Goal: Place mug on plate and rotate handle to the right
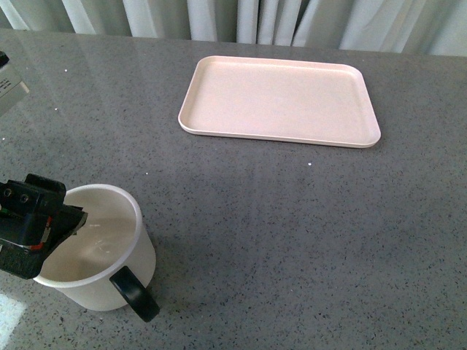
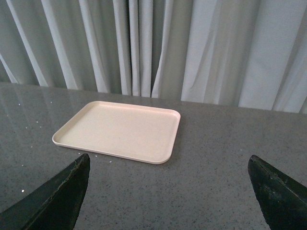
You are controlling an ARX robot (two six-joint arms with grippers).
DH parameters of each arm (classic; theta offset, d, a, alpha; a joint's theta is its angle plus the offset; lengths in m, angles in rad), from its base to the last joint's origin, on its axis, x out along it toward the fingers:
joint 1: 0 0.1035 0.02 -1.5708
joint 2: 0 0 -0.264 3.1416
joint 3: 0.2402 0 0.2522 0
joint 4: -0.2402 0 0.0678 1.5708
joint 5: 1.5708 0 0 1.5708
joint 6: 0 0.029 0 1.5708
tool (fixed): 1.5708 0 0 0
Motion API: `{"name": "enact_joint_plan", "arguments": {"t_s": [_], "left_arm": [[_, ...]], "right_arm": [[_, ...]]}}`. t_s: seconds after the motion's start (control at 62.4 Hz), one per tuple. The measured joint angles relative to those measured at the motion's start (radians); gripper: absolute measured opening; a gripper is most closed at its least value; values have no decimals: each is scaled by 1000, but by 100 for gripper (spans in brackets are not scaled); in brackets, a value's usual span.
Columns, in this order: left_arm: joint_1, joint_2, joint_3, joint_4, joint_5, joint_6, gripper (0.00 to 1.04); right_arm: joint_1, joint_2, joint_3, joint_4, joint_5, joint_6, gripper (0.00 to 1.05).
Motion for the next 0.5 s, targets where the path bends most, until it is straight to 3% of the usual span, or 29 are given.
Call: {"name": "enact_joint_plan", "arguments": {"t_s": [0.256,0.497], "left_arm": [[0,49,29,-14,0,42,94],[-2,74,37,-19,3,59,60]], "right_arm": [[0,0,0,0,0,0,96],[0,0,0,0,0,0,96]]}}
